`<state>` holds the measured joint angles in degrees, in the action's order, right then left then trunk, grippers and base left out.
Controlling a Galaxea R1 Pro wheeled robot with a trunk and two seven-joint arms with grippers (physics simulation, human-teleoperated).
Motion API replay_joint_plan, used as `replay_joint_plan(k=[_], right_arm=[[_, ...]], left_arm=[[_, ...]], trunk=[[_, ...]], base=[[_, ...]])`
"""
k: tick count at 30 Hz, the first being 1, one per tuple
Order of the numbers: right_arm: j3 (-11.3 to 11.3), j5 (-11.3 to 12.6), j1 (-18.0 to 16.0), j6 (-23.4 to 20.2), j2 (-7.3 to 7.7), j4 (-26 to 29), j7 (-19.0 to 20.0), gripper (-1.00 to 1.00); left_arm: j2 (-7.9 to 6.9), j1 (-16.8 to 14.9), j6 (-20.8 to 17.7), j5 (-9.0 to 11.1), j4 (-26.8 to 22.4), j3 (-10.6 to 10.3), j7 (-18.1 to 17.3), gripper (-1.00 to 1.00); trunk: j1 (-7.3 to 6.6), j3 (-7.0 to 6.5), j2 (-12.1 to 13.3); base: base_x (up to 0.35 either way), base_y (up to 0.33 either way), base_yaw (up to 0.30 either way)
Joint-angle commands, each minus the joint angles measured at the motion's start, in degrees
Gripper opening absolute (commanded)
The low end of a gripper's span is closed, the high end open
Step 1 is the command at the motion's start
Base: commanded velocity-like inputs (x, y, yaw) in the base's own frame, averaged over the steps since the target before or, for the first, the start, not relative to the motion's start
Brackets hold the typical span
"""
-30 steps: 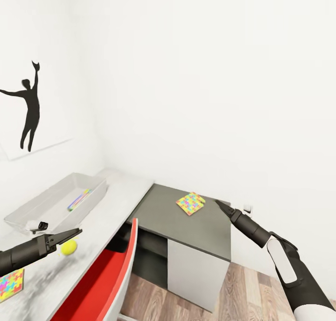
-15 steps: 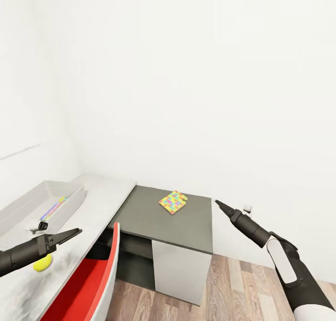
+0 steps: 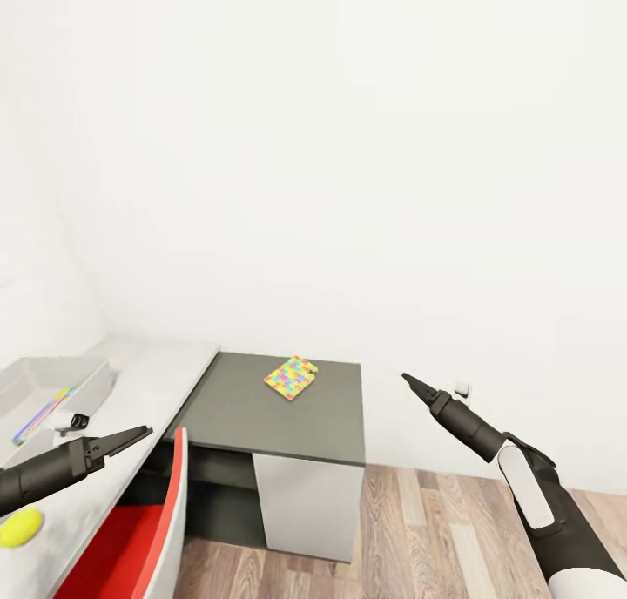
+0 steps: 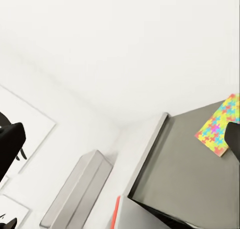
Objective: Put all the toys in the child's room - the three board games (two on the bed and one on the table), the two jigsaw puzzles on the table, and the tennis ball on the table - inside the toy box on the table in the child's room.
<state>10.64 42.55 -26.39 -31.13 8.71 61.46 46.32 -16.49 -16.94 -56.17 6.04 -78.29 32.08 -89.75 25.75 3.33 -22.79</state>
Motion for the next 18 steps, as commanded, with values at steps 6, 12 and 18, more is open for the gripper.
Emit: replay_joint_plan(k=[6, 12, 18], right_arm=[[0.5, 0.3, -0.1, -0.4, -0.07, 0.0, 0.0, 1.0], [0.9, 0.3, -0.1, -0.4, -0.15, 0.0, 0.0, 1.0], [0.9, 0.3, -0.1, -0.4, -0.26, -0.1, 0.0, 1.0]], left_arm=[[-0.04, 0.0, -0.6, -0.1, -0.1, 0.2, -0.3, 1.0], [-0.07, 0.0, -0.6, -0.1, -0.1, 0.2, -0.3, 1.0], [-0.07, 0.0, -0.6, -0.1, -0.1, 0.2, -0.3, 1.0]], trunk=[[0.04, 0.13, -0.1], [0.04, 0.13, -0.1], [0.04, 0.13, -0.1]], base=[[0.0, 0.0, -0.276], [0.0, 0.0, -0.276], [0.0, 0.0, -0.276]])
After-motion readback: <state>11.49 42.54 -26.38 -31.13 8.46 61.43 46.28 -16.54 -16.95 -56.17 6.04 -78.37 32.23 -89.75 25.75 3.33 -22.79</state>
